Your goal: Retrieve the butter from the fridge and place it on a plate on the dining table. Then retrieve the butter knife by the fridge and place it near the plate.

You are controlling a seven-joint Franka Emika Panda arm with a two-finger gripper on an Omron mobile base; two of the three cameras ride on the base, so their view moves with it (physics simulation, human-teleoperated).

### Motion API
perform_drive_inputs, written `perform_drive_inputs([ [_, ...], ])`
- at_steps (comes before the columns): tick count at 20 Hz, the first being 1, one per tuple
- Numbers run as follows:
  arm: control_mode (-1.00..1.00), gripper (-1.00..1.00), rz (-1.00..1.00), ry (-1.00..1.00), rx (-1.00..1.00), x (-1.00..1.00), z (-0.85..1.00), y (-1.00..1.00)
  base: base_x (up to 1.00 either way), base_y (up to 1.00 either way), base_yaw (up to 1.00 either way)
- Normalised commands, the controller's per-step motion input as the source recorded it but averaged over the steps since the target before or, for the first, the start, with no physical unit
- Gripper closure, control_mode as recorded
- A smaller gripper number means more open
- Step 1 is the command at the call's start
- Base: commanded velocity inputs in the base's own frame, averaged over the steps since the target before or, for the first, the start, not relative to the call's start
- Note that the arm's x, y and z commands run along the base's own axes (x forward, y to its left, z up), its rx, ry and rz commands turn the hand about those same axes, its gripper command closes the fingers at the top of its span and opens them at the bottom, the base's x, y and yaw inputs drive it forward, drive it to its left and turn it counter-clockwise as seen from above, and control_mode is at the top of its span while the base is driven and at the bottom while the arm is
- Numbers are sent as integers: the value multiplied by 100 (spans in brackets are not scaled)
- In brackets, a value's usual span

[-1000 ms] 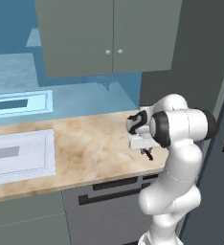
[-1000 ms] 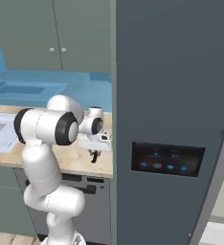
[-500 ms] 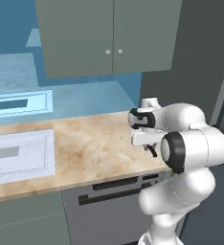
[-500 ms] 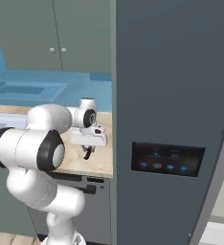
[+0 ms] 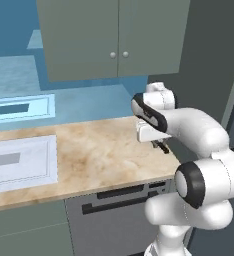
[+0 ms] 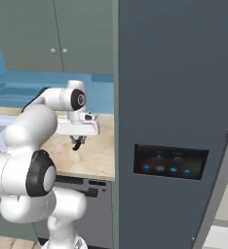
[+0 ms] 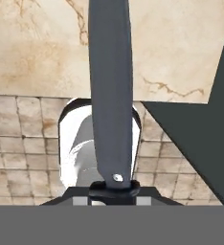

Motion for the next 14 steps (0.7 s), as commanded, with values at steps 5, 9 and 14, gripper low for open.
perform_drive_inputs([
  [5, -100, 100, 5, 15, 0, -77, 100, 5, 0, 0, 0],
  [9, -100, 100, 6, 15, 0, -73, 96, 17, 0, 0, 0],
  [14, -100, 100, 9, 12, 1, -55, 45, 31, 0, 0, 0],
])
